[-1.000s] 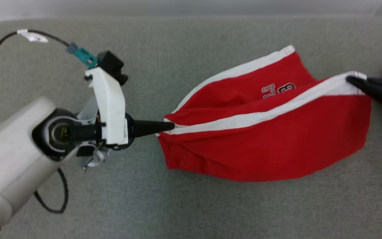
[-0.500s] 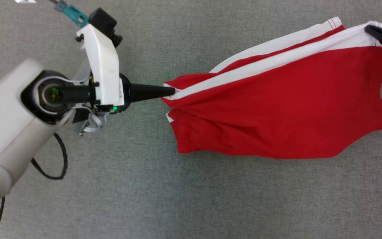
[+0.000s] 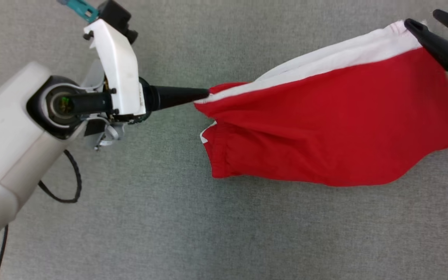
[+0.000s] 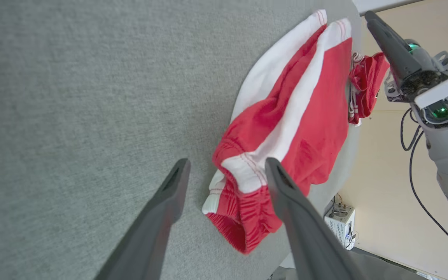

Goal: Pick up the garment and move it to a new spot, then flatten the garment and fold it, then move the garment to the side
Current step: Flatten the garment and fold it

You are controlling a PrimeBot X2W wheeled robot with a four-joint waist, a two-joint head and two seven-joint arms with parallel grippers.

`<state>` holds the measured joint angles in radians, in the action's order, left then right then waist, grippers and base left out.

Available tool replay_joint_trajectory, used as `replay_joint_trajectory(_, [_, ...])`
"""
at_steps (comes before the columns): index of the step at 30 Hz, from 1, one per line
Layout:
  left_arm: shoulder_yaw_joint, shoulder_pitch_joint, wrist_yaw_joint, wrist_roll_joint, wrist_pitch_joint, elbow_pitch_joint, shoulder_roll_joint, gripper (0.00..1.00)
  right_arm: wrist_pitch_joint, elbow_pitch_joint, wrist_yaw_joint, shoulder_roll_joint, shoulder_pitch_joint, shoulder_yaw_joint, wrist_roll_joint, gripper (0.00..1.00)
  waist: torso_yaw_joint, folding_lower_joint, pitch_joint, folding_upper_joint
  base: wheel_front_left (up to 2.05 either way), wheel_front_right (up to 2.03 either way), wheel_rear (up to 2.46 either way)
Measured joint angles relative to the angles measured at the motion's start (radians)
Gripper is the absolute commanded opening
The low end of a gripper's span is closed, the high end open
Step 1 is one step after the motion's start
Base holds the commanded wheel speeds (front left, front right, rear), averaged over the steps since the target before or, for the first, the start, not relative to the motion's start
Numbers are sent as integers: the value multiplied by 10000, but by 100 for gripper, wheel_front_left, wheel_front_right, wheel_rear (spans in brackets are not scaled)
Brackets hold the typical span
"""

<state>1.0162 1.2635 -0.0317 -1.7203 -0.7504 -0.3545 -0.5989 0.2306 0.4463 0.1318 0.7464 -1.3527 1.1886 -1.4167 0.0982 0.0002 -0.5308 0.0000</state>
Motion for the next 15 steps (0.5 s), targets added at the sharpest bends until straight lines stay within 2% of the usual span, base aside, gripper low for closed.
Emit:
replay_joint_trajectory(3, [13, -14, -163, 303, 424, -196, -29, 100, -846, 140, 0, -115, 214, -35, -19, 100, -27, -1, 315, 0, 0, 0, 0])
replay_joint_trajectory(7, [-15, -166, -479, 1085, 1682, -414, -56, 100, -2389, 360, 0, -207, 643, -67, 117, 100, -62, -2, 830, 0, 0, 0, 0])
replay_joint_trajectory(11, [-59, -530, -681, 2234, 3628, -539, 13, 100, -3858, 694, 0, -305, 1282, -63, 263, 100, -81, -2, 1369, 0, 0, 0, 0])
replay_joint_trajectory(15, [282, -1075, -637, 3802, 5574, -617, 13, 100, -4431, 1110, 0, -454, 2108, 73, 199, 100, -69, -2, 1871, 0, 0, 0, 0])
